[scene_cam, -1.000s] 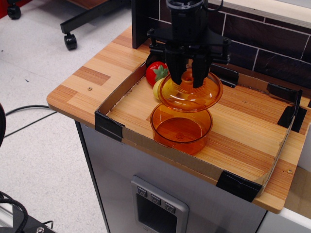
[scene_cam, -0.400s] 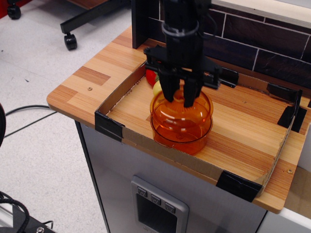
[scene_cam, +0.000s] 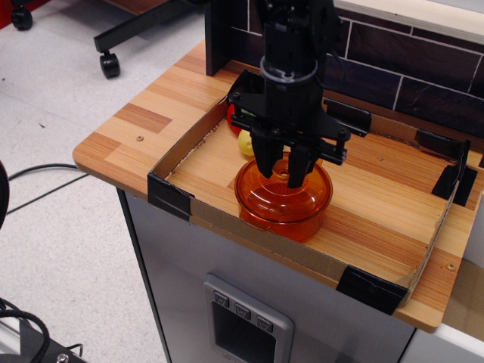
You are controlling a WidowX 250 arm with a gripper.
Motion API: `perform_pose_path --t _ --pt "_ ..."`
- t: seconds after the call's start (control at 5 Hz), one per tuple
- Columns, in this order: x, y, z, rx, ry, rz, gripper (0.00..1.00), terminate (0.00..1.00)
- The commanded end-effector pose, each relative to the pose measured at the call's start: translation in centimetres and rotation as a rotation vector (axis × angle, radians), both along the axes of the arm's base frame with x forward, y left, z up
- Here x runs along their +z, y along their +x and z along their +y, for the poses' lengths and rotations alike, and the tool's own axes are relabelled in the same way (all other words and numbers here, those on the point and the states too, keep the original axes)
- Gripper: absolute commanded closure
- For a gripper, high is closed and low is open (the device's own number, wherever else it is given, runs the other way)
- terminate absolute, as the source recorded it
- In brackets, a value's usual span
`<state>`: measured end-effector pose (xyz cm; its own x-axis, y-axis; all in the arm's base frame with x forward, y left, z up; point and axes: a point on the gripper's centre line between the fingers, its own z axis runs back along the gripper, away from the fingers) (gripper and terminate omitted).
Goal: Put lid on pot
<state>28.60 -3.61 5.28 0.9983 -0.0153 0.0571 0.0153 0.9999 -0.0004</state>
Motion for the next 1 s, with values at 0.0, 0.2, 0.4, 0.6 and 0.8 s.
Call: perform_pose_path --t 0.0,0.2,0.4,0.6,0.8 --pt "1.3 0.4 0.1 0.006 -0.018 -0.011 0.0 0.0" --pt "2.2 0.5 -0.2 0.016 -0.041 -0.017 0.0 0.0" --pt "4.0 0.9 -0.7 0.059 -0.063 -0.034 0.0 0.0" --pt "7.2 1.0 -1.5 0.071 -0.093 -0.05 0.0 0.0" --pt "10.3 1.2 -1.1 0.066 -0.117 -0.033 0.0 1.0"
